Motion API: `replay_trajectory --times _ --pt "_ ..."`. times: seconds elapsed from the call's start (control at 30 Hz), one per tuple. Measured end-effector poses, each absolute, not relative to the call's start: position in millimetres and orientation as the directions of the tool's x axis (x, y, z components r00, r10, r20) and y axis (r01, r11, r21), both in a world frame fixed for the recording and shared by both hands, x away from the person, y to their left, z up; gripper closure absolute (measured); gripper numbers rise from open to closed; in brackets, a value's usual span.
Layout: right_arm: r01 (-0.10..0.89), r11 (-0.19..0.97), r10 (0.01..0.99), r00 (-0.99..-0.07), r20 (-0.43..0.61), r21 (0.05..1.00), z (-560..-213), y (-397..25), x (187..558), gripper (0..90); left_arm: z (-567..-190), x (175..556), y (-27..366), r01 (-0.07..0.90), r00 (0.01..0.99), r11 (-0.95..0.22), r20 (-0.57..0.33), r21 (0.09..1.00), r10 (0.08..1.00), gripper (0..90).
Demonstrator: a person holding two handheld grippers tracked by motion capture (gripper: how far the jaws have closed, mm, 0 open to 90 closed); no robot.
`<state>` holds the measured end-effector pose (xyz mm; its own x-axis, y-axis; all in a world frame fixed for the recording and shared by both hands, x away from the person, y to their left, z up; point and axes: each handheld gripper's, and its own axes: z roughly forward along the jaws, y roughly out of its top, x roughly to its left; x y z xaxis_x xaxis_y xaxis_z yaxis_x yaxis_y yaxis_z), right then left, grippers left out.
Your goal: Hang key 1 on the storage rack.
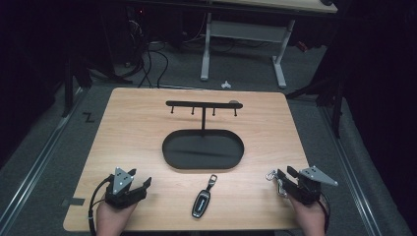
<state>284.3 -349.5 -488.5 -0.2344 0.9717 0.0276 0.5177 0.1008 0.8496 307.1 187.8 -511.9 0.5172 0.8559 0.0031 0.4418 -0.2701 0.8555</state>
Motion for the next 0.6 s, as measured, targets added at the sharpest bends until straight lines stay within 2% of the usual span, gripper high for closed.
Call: replay_trajectory --times 0.13,0.5,0.6 --pt "0.526 0.104 0.969 -0.244 0.033 0.844 -491 -348 285 56.8 -515 308 189 0.45 0.532 -0.251 -0.032 0.857 0.846 37.7" --pt "0.521 0.133 0.962 -0.273 0.017 0.843 -494 -346 281 52.5 -516 308 180 0.442 0.543 -0.269 -0.017 0.856 0.839 38.9" --pt "0.51 0.13 0.962 -0.273 0.017 0.85 -494 -347 281 55.8 -516 307 177 0.441 0.552 -0.275 -0.016 0.854 0.834 39.1"
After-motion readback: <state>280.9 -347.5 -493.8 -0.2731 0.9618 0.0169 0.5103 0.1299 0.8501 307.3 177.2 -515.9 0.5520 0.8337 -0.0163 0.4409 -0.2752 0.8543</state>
